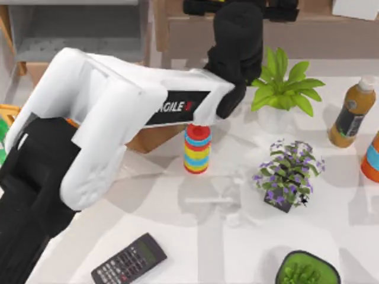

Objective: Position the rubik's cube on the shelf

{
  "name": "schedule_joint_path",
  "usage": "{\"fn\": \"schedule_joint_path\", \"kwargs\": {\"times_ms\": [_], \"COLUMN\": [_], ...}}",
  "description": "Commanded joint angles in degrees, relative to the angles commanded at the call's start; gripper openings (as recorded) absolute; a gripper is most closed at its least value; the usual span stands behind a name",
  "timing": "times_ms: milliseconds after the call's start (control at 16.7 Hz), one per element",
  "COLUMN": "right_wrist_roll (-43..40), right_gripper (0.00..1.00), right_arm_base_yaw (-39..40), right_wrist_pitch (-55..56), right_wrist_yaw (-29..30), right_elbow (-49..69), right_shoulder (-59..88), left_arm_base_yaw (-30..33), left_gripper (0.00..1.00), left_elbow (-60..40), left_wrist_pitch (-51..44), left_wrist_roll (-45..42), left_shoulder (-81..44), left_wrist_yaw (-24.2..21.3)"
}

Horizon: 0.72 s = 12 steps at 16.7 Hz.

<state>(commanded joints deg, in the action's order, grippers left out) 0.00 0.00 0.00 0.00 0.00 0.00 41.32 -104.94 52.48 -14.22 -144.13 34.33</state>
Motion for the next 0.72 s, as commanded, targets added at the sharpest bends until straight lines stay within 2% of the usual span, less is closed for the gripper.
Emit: {"fn": "schedule_joint_path", "kwargs": {"times_ms": [180,420,540,720], "right_wrist_roll": [0.0,0.0,0.0,0.0], "right_gripper": [1.0,1.0,1.0,1.0], "right_arm_base_yaw": [0.0,0.0,0.0,0.0], "right_wrist_pitch": [0.0,0.0,0.0,0.0], "right_wrist_yaw": [0.0,0.0,0.0,0.0], "right_elbow": [0.0,0.0,0.0,0.0], "right_shoulder": [0.0,0.0,0.0,0.0], "left_arm_base_yaw": [0.0,-1.8,-4.2,-11.5], "left_gripper": [1.0,1.0,1.0,1.0], "left_elbow": [8.8,23.0,30.3,40.5], "left_wrist_pitch": [0.5,2.6,4.2,7.4], "left_wrist_roll": [-6.4,-17.9,-24.5,-34.6], "left_shoulder": [6.9,18.5,24.7,33.1], "left_wrist_yaw": [-3.2,-9.6,-13.8,-20.9]}}
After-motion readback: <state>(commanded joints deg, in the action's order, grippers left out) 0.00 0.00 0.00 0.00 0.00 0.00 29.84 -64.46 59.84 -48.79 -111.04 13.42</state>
